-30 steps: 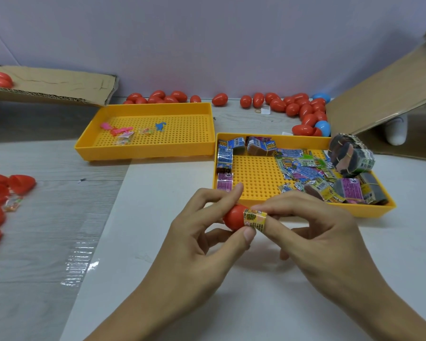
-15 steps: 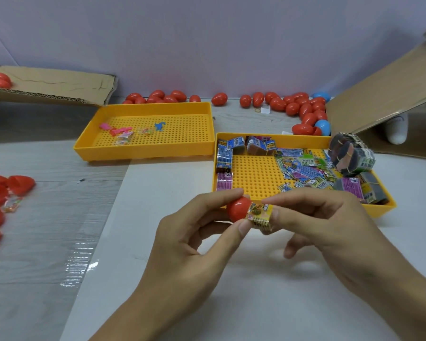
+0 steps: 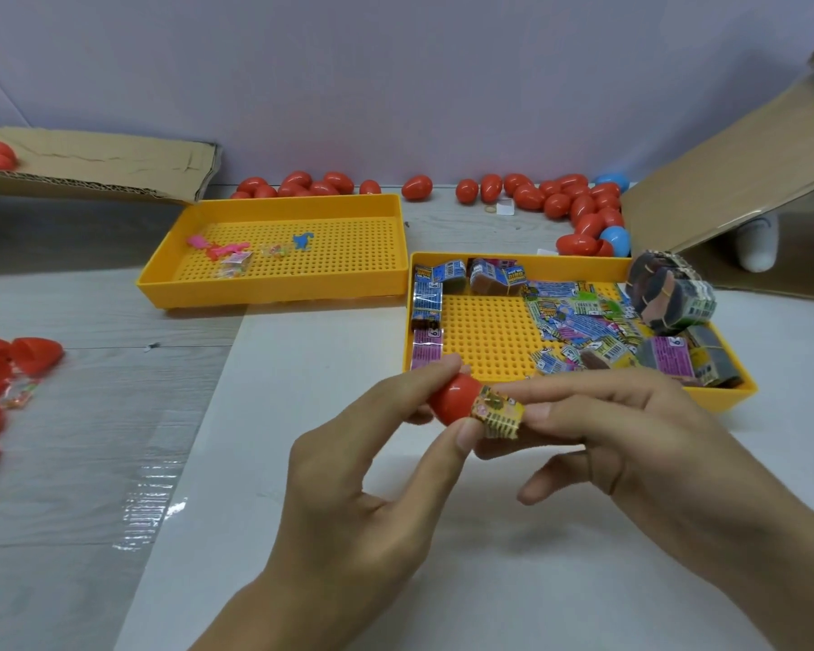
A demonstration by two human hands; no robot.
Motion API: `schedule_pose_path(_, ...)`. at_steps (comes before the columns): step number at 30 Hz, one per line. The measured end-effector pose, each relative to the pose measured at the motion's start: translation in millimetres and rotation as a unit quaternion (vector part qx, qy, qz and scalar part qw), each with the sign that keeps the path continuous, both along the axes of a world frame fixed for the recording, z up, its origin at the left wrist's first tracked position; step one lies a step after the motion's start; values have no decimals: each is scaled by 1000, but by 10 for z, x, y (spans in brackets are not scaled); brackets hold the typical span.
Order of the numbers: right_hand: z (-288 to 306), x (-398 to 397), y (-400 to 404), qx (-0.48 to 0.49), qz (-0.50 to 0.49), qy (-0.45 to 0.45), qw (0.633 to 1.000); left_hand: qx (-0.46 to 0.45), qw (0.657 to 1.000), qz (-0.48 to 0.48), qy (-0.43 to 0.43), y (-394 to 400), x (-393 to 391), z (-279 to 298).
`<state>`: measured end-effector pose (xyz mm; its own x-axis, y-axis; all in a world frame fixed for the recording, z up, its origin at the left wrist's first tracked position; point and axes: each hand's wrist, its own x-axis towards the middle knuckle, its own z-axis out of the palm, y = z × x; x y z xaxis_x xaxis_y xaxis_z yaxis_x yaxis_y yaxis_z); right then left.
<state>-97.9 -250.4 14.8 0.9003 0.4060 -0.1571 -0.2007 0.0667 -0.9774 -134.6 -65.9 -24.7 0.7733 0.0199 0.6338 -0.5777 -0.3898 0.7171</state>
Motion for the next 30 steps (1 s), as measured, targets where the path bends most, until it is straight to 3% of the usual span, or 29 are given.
schedule_pose_path(5, 1, -4, 25, 101, 43, 153, 982, 40, 998, 10, -43, -12, 15, 2)
schedule_pose_path(30, -59, -24, 23, 73, 32, 235, 969, -8, 994, -73, 83, 6, 22, -15)
